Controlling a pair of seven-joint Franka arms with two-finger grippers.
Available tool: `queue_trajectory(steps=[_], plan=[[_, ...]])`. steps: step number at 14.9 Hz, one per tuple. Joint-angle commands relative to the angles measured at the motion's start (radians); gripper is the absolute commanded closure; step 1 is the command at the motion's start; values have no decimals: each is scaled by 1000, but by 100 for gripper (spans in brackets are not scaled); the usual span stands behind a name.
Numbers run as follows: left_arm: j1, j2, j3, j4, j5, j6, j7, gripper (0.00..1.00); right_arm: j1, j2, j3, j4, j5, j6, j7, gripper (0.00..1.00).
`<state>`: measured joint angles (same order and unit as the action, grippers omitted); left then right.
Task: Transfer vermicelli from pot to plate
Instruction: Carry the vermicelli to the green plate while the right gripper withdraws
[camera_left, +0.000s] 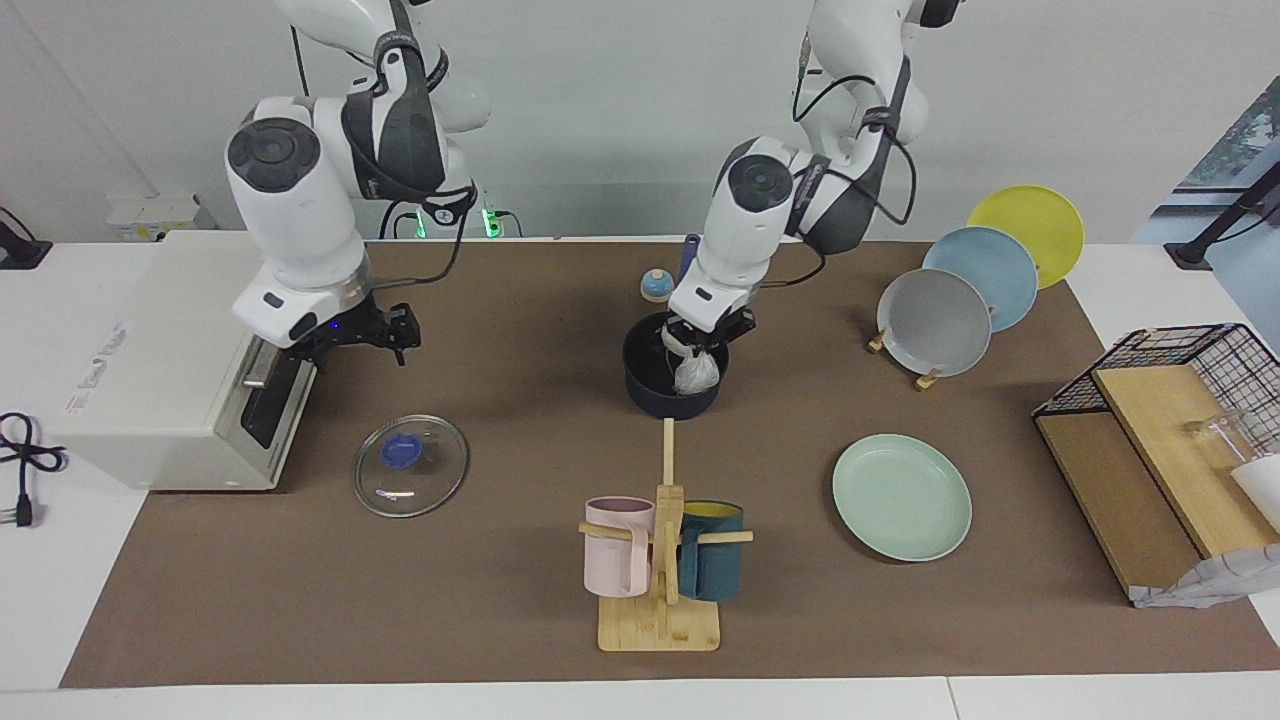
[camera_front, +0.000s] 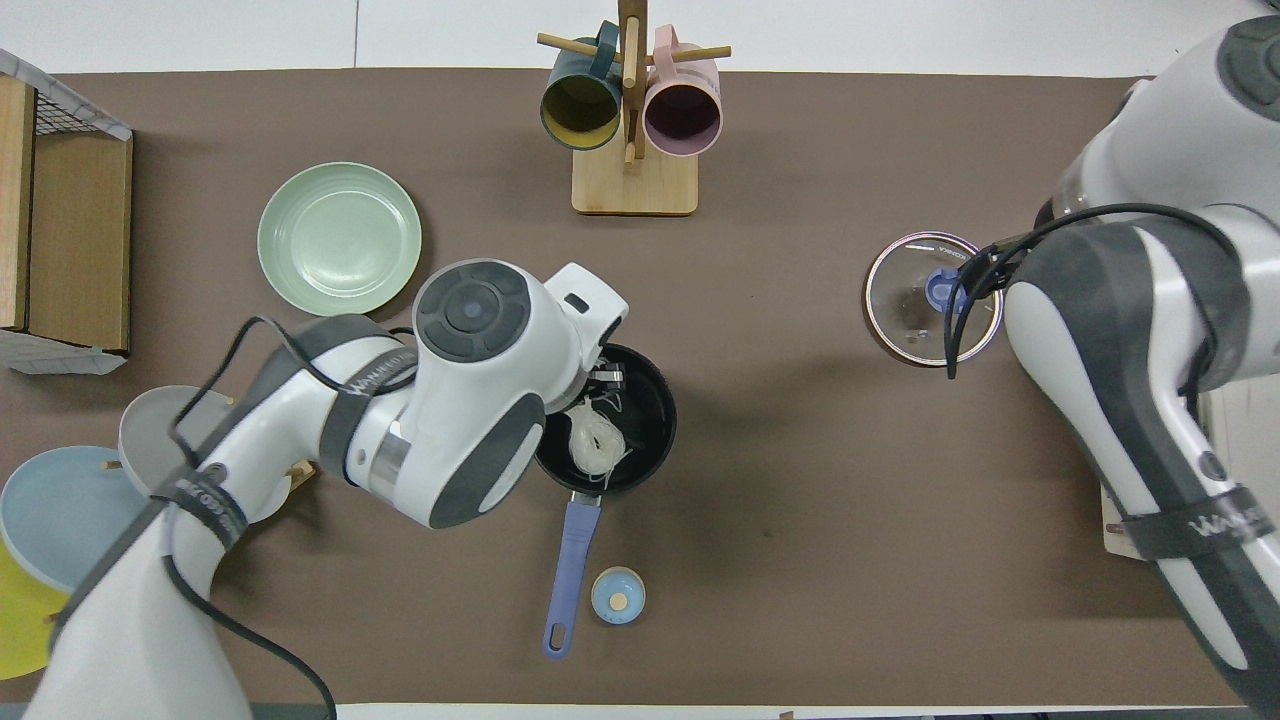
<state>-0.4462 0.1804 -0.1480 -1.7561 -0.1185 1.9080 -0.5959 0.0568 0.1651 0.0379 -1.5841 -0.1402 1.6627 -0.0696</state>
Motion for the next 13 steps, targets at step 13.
queue_trajectory(steps=[13], plan=[[449,235,8,201,5,101,398,100,-51,-182,-10,-62,90,-227,-7,0]])
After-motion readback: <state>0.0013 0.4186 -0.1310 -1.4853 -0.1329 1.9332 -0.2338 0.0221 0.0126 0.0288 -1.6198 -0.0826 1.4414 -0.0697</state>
